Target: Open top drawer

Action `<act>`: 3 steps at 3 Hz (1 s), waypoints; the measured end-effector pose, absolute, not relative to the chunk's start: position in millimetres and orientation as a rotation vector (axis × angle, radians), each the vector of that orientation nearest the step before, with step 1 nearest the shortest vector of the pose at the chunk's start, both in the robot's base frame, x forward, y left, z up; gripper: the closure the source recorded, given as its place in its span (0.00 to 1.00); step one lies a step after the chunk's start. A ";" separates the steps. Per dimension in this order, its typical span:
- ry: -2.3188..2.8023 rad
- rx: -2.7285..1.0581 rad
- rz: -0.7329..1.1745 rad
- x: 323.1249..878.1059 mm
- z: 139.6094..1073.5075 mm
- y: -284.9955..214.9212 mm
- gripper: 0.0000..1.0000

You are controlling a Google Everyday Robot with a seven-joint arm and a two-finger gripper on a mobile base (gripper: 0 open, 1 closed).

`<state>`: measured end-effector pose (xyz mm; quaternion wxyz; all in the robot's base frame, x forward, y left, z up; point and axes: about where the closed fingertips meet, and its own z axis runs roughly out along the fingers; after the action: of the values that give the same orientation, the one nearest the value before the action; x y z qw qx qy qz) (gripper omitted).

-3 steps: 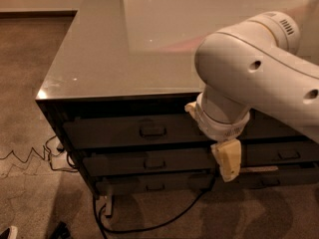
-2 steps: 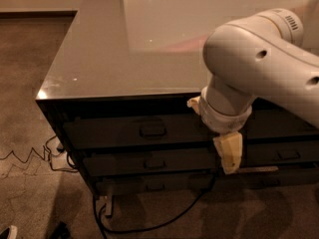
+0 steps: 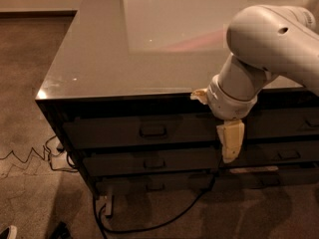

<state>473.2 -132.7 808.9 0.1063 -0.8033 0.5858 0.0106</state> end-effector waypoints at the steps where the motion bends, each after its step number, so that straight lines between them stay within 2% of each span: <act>1: 1.726 -2.364 0.033 473.7 808.8 -132.6 0.00; 3: 1.714 -2.332 0.072 464.3 767.3 -133.6 0.00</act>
Offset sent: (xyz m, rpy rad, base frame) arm -0.0183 -0.0015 -0.0410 0.0495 -0.0027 -0.0188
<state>464.3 -133.6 767.3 0.1232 -0.7994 0.5875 0.0247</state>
